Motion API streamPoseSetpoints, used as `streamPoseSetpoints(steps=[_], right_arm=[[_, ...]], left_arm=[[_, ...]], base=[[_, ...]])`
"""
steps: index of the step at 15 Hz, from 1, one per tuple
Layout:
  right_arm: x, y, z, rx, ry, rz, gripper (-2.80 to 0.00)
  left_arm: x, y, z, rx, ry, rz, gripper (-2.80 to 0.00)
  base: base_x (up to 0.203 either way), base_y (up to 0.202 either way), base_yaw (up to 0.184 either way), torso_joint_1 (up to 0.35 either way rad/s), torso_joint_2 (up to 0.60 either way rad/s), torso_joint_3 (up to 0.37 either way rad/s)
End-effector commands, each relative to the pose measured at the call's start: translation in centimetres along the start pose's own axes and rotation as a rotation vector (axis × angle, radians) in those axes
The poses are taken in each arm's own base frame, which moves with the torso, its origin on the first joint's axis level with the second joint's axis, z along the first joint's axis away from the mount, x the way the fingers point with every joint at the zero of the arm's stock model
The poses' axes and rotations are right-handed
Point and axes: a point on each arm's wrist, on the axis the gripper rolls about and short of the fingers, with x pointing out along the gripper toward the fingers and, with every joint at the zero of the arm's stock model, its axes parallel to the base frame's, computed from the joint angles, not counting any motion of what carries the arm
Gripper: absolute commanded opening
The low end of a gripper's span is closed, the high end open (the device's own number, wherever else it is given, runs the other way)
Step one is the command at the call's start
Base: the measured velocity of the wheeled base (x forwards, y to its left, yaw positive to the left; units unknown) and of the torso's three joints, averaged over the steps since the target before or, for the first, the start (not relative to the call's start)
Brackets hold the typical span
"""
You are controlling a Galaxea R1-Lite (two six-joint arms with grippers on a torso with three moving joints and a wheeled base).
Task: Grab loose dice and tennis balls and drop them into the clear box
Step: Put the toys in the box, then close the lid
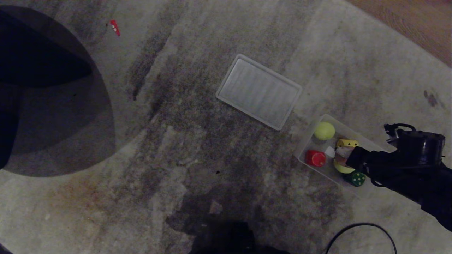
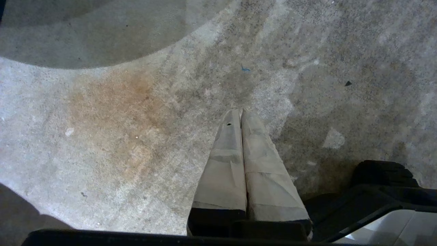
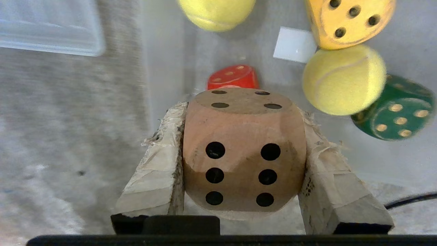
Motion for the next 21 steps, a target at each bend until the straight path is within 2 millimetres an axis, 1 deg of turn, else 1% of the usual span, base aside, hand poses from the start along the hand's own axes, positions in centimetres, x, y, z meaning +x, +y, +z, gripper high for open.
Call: streamPoseSetpoints(steps=[1, 2, 5, 7, 8, 11, 13, 14, 17, 18, 21], right_arm=[[2.4, -1.0, -0.6, 0.01, 0.024, -0.036, -2.8], [2.6, -1.3, -0.5, 0.013, 0.021, -0.042, 0.0], [2.6, -1.4, -0.4, 0.013, 0.021, -0.046, 0.0], [2.0, -1.3, -0.2, 0.012, 0.014, -0.044, 0.0], [1.2, -1.2, 0.0, 0.011, 0.007, -0.039, 0.0], [-3.0, -1.2, -0.3, 0.009, 0.002, -0.036, 0.0], [-6.7, -1.4, -1.0, 0.012, -0.005, -0.028, 0.0], [-8.4, -1.4, -1.1, 0.01, -0.013, -0.015, -2.8], [-13.3, -1.4, -1.6, -0.015, -0.004, -0.041, -2.8], [-15.3, -1.5, -1.9, -0.042, -0.001, -0.05, -2.8], [-21.1, -2.4, -4.1, -0.142, -0.007, -0.058, -2.8]], left_arm=[[0.0, 0.0, 0.0, 0.0, 0.003, 0.001, -2.8], [0.0, 0.0, 0.0, 0.0, 0.002, 0.001, -2.8], [0.0, 0.0, 0.0, 0.0, 0.002, 0.001, -2.8], [0.0, 0.0, 0.0, 0.0, 0.003, 0.001, -2.8], [0.0, 0.0, 0.0, 0.0, 0.003, 0.001, -2.8], [0.0, 0.0, 0.0, 0.0, 0.002, 0.001, -2.8], [0.0, 0.0, 0.0, 0.0, 0.002, 0.001, -2.8], [0.0, 0.0, 0.0, 0.0, 0.003, 0.001, -2.8], [0.0, 0.0, 0.0, 0.0, 0.003, 0.001, -2.8], [0.0, 0.0, 0.0, 0.0, 0.003, 0.001, -2.8], [0.0, 0.0, 0.0, 0.0, 0.003, 0.001, -2.8]], base=[[0.0, 0.0, 0.0, 0.0, 0.0, 0.0], [0.0, 0.0, 0.0, 0.0, 0.0, 0.0], [0.0, 0.0, 0.0, 0.0, 0.0, 0.0], [0.0, 0.0, 0.0, 0.0, 0.0, 0.0], [0.0, 0.0, 0.0, 0.0, 0.0, 0.0], [0.0, 0.0, 0.0, 0.0, 0.0, 0.0], [0.0, 0.0, 0.0, 0.0, 0.0, 0.0], [0.0, 0.0, 0.0, 0.0, 0.0, 0.0], [0.0, 0.0, 0.0, 0.0, 0.0, 0.0], [0.0, 0.0, 0.0, 0.0, 0.0, 0.0], [0.0, 0.0, 0.0, 0.0, 0.0, 0.0]])
